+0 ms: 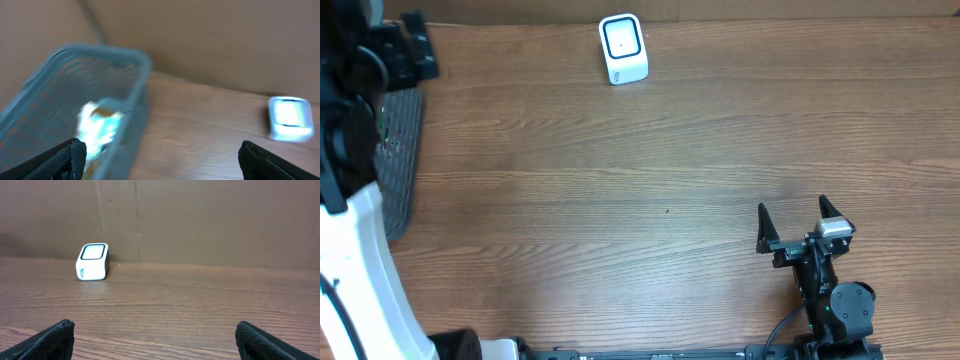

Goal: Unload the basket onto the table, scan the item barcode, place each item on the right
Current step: 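Move the left gripper up and over into the grey basket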

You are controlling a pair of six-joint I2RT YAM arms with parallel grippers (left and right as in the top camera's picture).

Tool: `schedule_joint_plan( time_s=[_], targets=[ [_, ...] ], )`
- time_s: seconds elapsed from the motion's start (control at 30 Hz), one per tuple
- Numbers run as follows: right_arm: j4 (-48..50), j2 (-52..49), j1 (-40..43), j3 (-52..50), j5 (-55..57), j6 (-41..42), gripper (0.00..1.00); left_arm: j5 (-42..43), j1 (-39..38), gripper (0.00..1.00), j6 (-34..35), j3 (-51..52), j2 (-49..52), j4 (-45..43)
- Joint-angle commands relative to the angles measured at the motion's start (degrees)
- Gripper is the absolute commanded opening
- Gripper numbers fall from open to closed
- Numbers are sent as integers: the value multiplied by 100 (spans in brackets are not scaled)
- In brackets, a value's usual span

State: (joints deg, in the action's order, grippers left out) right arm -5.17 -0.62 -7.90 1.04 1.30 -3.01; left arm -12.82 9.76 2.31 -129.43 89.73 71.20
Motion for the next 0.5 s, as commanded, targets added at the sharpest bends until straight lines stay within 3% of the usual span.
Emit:
schedule_joint_plan(
  time_s=[0.0, 0.3, 0.47],
  targets=[
    [39, 46, 15, -59, -11, -7, 100, -404, 645, 100, 474, -107, 271, 173],
    [37, 46, 15, -59, -11, -7, 100, 675, 2446, 99, 1261, -59, 782, 885],
    [39, 46, 15, -59, -11, -7, 100, 1211, 3241, 99, 1314, 129, 1073, 1126]
  ],
)
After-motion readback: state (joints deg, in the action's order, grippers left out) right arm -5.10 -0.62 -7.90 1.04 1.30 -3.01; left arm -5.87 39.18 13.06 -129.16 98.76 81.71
